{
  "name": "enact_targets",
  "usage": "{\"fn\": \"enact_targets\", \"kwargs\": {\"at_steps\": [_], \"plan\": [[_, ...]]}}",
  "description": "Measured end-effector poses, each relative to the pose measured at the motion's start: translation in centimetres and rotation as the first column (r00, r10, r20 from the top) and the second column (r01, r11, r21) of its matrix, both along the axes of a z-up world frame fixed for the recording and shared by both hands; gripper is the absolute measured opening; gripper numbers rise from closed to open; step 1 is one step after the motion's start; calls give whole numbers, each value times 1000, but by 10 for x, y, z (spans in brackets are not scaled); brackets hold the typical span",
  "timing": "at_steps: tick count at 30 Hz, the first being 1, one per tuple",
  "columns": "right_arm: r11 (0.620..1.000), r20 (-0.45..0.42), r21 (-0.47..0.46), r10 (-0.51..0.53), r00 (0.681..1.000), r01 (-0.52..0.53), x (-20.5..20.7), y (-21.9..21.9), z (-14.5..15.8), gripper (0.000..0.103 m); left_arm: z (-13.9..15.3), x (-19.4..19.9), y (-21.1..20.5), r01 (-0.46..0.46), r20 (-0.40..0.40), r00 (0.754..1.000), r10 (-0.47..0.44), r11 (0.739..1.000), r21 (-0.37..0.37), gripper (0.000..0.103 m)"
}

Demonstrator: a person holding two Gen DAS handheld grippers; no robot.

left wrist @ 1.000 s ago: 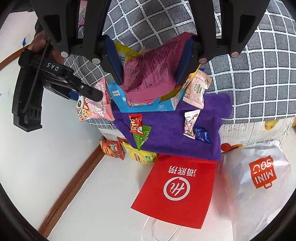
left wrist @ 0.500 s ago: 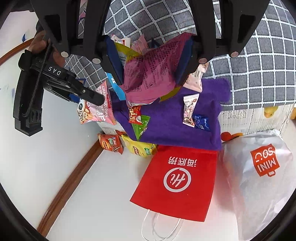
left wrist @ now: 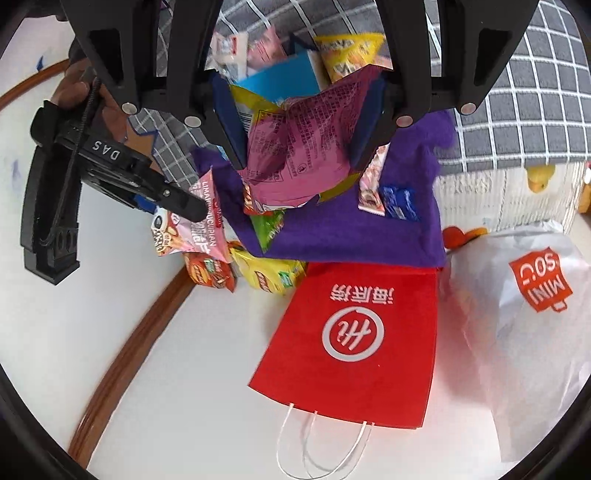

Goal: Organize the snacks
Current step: 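Lift both held bags and carry them over the purple towel, then lower both bags onto the towel and open both tools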

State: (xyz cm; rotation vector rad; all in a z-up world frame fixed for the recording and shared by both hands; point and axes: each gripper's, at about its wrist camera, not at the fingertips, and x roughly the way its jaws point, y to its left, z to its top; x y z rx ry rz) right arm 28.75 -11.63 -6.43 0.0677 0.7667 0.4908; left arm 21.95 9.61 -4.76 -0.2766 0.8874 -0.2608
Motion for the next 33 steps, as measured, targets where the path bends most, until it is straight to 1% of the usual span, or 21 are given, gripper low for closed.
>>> {"fn": "enact_targets", "kwargs": {"at_steps": [3, 6, 9, 11, 12, 15, 19, 22, 26, 33], "plan": [[1000, 0, 1, -4, 1000, 4, 14, 3, 1, 60, 0, 12, 2, -5, 2, 1000, 5, 1000, 6, 53], [1000, -5, 3, -2, 1000, 2, 27, 5, 0, 60, 1, 22, 4, -8, 6, 1000, 8, 1000, -1, 49], [1000, -3, -5, 2, 1000, -2, 38, 9, -2, 60, 0, 33, 5, 3, 12, 1000, -3, 1000, -15, 49], [1000, -12, -9, 8, 1000, -8, 45, 12, -9, 60, -5, 40, 5, 4, 4, 1000, -3, 1000, -20, 48], [1000, -21, -11, 11, 1000, -11, 48, 13, -13, 60, -11, 45, 5, 5, -16, 1000, -6, 1000, -28, 45], [999, -61, -15, 29, 998, -30, 57, 19, -26, 60, -25, 53, 7, -2, -45, 999, 0, 999, -39, 45], [997, -71, -55, 46, 996, -50, 63, 29, -38, 60, -34, 57, 11, -12, -58, 998, 10, 999, -36, 45], [995, -90, -76, 52, 995, -59, 69, 32, -47, 60, -39, 61, 17, -21, -77, 997, 17, 999, -46, 45], [992, -117, -114, 49, 992, -63, 75, 32, -61, 60, -41, 63, 21, -28, -78, 997, 25, 999, -39, 46], [986, -159, -148, 50, 986, -74, 79, 35, -79, 60, -51, 67, 16, -9, -113, 994, 6, 1000, -25, 47]]}}
